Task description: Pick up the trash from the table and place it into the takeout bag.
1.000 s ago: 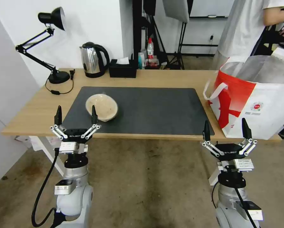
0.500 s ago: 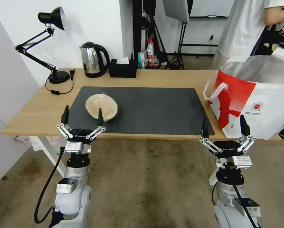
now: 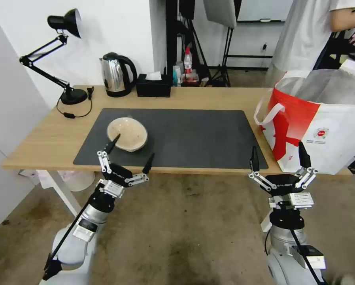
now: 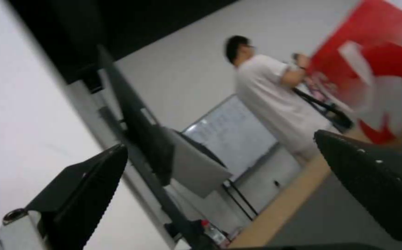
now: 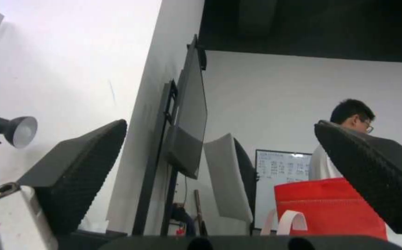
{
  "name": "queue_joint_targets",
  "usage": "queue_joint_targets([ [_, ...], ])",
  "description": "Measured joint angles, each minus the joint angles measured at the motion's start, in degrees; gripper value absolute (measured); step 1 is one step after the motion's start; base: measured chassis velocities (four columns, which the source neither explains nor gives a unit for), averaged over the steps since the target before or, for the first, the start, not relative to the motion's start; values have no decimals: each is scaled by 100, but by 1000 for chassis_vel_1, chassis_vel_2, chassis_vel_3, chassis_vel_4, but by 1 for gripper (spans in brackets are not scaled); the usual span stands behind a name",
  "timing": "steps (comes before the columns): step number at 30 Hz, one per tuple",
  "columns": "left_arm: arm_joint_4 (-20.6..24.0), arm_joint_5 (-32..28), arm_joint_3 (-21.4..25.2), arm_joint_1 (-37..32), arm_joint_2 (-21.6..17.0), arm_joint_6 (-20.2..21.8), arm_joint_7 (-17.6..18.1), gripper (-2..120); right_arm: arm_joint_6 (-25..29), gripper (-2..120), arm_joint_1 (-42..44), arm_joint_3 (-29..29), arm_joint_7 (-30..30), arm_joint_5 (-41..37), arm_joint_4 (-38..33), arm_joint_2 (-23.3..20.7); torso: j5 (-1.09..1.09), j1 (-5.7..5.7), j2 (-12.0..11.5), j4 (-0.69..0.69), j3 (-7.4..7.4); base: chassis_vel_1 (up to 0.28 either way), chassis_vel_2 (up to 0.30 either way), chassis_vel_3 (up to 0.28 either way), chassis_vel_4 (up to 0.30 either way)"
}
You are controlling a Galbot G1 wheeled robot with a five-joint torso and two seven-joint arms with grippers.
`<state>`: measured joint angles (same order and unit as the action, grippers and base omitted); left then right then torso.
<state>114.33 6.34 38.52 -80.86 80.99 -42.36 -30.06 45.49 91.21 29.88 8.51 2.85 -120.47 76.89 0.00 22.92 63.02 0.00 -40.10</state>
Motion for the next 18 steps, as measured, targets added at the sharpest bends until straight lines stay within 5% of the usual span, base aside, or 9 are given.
queue_joint_targets([
  [4, -12, 355, 238, 58, -78, -54, -320, 100, -8, 100, -25, -9, -2, -2, 0, -6, 0, 0, 0, 0, 0, 0, 0, 0, 0],
  [18, 51, 763, 875, 115, -58, 244, -601, 100, -48, 100, -109, -163, -5, -4, 39, -34, 0, 0, 0, 0, 0, 0, 0, 0, 0],
])
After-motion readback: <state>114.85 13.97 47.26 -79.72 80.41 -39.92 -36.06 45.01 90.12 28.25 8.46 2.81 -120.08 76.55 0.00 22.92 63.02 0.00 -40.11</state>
